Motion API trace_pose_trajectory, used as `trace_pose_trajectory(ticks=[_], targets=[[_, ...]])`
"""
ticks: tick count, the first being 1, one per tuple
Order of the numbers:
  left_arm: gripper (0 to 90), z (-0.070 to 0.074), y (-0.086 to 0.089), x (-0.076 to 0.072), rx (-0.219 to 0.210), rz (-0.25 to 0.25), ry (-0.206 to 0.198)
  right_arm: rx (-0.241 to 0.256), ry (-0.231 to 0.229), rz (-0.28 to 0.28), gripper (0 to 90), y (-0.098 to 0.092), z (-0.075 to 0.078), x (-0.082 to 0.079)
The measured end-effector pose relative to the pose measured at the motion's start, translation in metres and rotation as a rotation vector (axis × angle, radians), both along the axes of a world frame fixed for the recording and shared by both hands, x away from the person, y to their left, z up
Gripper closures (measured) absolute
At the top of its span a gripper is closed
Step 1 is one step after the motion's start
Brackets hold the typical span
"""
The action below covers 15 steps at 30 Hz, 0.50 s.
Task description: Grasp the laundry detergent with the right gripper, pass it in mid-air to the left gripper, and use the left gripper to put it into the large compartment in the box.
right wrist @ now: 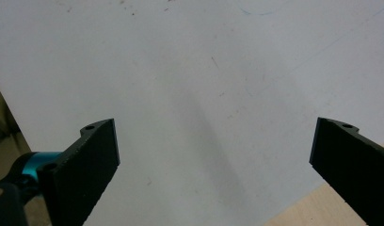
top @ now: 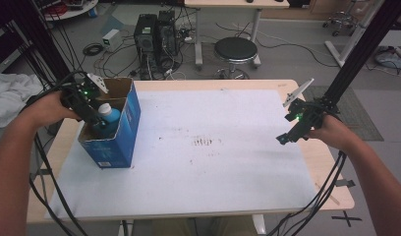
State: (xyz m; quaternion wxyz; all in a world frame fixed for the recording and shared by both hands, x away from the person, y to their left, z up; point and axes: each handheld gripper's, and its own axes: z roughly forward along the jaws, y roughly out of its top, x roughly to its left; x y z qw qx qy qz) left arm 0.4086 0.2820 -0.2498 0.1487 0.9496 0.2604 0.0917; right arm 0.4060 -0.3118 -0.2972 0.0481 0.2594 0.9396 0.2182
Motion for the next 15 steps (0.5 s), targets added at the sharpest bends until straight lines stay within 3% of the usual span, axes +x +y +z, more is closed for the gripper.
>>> trace_pose_trajectory(ticks=[8, 9, 12, 15], targets=[[25.3, 0.027, 0.000, -0.016, -0.039, 0.034, -0.063, 0.007, -0.012, 0.005, 1.0, 0.001, 0.003, -0.005], [23.8, 0.030, -0.002, -0.018, -0.051, 0.046, -0.058, 0.009, -0.017, 0.008, 1.0, 0.000, 0.004, -0.005], [21.9, 0.040, -0.010, -0.024, -0.056, 0.005, -0.049, 0.007, -0.026, -0.001, 1.0, -0.001, 0.005, -0.006], [21.9, 0.050, -0.019, -0.029, -0.073, 0.035, -0.068, 0.008, -0.023, -0.007, 1.0, -0.001, 0.005, -0.006]])
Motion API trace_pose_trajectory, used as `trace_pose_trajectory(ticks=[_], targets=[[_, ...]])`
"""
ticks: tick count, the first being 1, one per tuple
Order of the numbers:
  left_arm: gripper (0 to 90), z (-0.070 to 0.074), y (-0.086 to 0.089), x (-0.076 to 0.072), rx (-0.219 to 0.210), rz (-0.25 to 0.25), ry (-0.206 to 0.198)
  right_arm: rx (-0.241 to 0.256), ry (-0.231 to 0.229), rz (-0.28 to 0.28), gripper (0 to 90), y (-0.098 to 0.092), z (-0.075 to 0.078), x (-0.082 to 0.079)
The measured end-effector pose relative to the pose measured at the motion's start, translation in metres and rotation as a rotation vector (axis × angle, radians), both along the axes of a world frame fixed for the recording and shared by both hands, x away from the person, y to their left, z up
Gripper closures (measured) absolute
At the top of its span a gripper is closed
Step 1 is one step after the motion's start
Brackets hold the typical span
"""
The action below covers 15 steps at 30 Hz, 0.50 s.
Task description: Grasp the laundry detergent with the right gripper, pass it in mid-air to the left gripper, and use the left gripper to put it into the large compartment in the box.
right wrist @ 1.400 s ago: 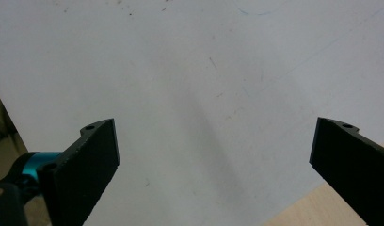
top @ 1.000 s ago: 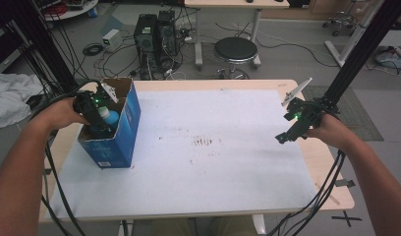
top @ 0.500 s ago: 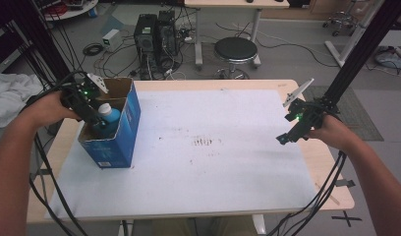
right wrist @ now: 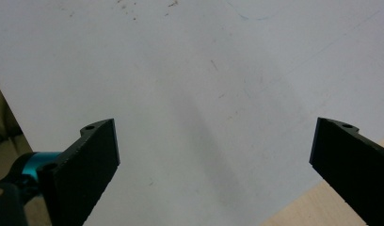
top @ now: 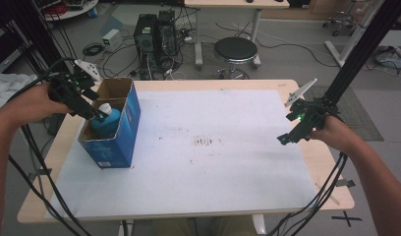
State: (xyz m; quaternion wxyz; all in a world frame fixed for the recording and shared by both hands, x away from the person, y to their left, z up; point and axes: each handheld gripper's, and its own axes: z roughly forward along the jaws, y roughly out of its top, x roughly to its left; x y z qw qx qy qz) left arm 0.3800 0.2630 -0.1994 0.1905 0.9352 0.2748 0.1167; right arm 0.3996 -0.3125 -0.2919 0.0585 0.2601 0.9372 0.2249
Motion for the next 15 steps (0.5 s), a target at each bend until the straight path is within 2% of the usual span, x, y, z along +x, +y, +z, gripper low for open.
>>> trace_pose_trajectory(ticks=[6, 9, 15], targets=[[21.8, 0.011, -0.022, -0.008, 0.009, -0.059, -0.002, 0.000, -0.009, 0.006, 1.0, 0.001, 0.002, -0.003], [21.9, 0.012, -0.038, -0.011, 0.002, -0.092, -0.007, 0.001, -0.005, 0.002, 1.0, 0.002, 0.003, -0.004], [21.9, 0.011, -0.074, -0.016, -0.002, -0.186, 0.011, 0.000, -0.009, 0.012, 1.0, 0.005, 0.003, -0.004]])
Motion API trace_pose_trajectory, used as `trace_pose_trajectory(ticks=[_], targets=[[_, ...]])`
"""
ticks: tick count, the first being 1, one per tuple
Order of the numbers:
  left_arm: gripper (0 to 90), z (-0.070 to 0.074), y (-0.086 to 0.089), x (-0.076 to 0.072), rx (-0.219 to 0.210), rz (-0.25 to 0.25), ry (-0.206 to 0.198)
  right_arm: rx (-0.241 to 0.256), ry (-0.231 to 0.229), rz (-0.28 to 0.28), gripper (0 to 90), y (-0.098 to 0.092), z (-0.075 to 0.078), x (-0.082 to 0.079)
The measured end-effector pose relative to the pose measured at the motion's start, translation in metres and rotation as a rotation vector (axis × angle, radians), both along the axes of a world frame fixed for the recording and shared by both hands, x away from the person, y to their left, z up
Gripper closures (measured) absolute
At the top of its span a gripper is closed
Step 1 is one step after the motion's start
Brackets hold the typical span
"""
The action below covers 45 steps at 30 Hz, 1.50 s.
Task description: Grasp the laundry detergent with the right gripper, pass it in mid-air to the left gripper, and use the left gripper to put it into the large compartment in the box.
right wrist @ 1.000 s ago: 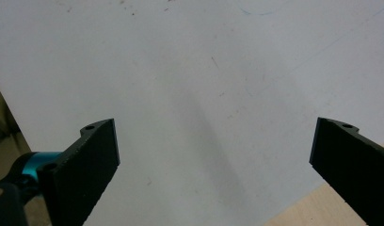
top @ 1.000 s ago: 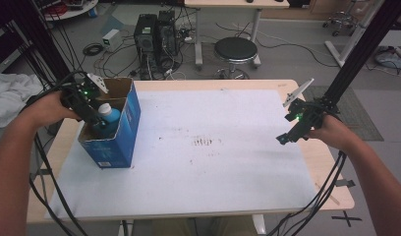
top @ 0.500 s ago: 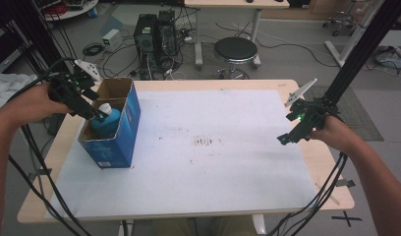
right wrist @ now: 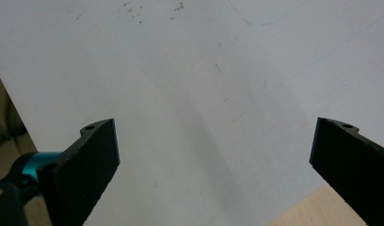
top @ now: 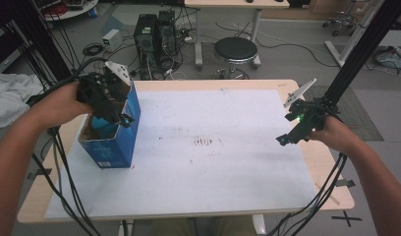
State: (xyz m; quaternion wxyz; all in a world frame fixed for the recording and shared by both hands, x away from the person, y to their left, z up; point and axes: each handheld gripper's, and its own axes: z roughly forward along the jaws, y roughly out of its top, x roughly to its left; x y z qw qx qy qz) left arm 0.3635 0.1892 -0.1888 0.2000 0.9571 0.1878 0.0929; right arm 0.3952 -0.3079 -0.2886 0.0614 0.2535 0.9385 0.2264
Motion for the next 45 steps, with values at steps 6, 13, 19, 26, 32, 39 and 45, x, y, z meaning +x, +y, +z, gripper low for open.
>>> trace_pose_trajectory(ticks=[6, 13, 19, 26, 32, 39, 45], targets=[[21.8, -0.011, -0.028, 0.000, -0.008, -0.056, 0.024, 0.004, -0.003, 0.006, 1.0, 0.003, 0.000, -0.001], [14.6, -0.022, -0.056, 0.000, -0.014, -0.156, 0.050, 0.005, -0.001, 0.004, 1.0, 0.007, 0.002, -0.002], [9.9, -0.030, -0.076, 0.000, 0.001, -0.185, 0.039, 0.005, -0.005, 0.008, 1.0, 0.010, 0.002, -0.002], [2.1, -0.041, -0.095, 0.002, 0.023, -0.209, 0.043, 0.006, -0.010, 0.010, 1.0, 0.012, 0.002, -0.003], [2.1, -0.046, -0.109, 0.001, 0.002, -0.227, 0.054, 0.014, -0.016, 0.009, 1.0, 0.013, 0.003, -0.002], [2.1, -0.051, -0.120, 0.005, -0.008, -0.243, 0.084, 0.014, -0.012, 0.011, 1.0, 0.014, 0.003, 0.002], [2.2, -0.053, -0.123, 0.009, -0.018, -0.165, 0.085, 0.017, -0.011, 0.011, 1.0, 0.015, 0.006, 0.005]])
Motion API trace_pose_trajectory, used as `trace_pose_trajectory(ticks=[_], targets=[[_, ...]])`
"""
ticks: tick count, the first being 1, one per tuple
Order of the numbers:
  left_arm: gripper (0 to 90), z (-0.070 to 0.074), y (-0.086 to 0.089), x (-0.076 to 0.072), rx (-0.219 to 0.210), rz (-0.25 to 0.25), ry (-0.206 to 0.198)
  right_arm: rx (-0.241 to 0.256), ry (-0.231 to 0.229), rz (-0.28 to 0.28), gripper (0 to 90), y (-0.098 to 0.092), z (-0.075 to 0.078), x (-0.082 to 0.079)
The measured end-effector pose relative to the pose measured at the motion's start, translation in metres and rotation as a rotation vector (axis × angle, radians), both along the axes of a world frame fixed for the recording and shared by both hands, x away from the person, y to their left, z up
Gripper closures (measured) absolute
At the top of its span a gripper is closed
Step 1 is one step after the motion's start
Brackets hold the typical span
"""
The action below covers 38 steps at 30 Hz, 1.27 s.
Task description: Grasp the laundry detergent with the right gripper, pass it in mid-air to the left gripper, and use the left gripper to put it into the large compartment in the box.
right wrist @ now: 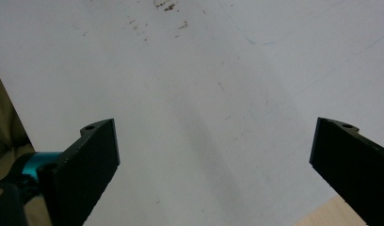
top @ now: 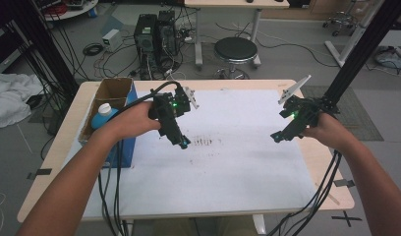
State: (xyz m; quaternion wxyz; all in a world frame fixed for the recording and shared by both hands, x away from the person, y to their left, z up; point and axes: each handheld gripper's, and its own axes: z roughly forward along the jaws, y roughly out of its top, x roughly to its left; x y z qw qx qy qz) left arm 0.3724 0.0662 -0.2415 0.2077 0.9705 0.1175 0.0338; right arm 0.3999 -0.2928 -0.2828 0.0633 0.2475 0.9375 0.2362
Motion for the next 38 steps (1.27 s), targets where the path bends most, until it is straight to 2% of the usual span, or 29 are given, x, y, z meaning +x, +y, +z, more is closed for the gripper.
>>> trace_pose_trajectory(ticks=[3, 7, 9, 16, 38], targets=[[2.2, -0.0007, -0.0013, -0.0006, -0.016, 0.002, 0.005, 0.000, -0.001, 0.008, 1.0, 0.0001, 0.0002, 0.0027], [2.2, -0.0003, -0.0011, -0.0018, -0.030, -0.019, -0.014, -0.001, 0.005, 0.002, 1.0, 0.0000, 0.0006, 0.0047], [2.1, -0.0001, -0.0008, -0.0015, -0.034, -0.028, -0.003, 0.002, 0.005, 0.005, 1.0, 0.0006, 0.0004, 0.0050], [2.2, -0.0009, -0.0020, -0.0022, -0.029, -0.059, -0.013, 0.004, 0.001, 0.007, 1.0, 0.0016, 0.0006, 0.0054], [2.2, -0.0036, 0.0035, 0.0019, -0.003, -0.043, -0.017, -0.004, -0.001, 0.019, 1.0, 0.0050, 0.0004, 0.0052]])
